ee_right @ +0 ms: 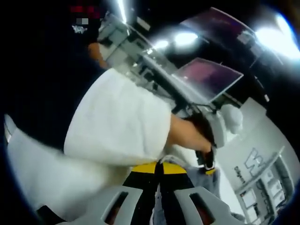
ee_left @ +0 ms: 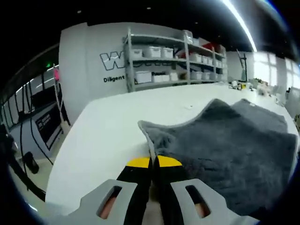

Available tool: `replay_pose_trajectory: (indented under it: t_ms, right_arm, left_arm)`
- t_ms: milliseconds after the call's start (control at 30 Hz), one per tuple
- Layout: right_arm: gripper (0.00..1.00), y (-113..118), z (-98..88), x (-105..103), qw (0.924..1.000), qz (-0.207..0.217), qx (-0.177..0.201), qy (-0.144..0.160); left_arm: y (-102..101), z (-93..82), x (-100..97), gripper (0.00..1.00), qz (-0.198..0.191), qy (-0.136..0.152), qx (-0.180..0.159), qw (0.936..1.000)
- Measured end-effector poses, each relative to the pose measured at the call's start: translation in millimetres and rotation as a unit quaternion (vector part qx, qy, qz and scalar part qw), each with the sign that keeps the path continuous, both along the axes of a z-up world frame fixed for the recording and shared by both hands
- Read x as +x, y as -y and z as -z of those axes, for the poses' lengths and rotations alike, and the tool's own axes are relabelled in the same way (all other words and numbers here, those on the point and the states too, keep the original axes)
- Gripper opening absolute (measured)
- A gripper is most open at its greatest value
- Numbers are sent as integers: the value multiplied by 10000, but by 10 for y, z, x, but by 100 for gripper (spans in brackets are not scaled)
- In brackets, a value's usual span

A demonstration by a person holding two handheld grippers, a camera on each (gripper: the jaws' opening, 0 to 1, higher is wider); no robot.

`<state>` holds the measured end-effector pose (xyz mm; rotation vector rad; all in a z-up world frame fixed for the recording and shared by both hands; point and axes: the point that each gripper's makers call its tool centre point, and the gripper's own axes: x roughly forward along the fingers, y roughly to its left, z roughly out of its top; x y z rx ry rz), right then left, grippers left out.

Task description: Open the folded towel by lifting each exposed corner and separating the folded layers until the towel lies flat within the target outline without major curled edges

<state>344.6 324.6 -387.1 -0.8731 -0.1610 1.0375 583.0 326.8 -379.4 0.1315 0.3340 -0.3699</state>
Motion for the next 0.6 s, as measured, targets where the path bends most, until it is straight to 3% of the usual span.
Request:
replay_pose_trajectory:
  t_ms: [267, 600]
  right_arm:
    - [0, -107, -20, -4, 10000, -29, 68, 0]
    - [0, -177, -191, -11, 9989, -119, 448, 120]
  left_arm:
    - [-174, 7, 57, 3, -121, -19, 173, 9998]
    - [-327, -38, 87, 3, -200, 84, 487, 9986]
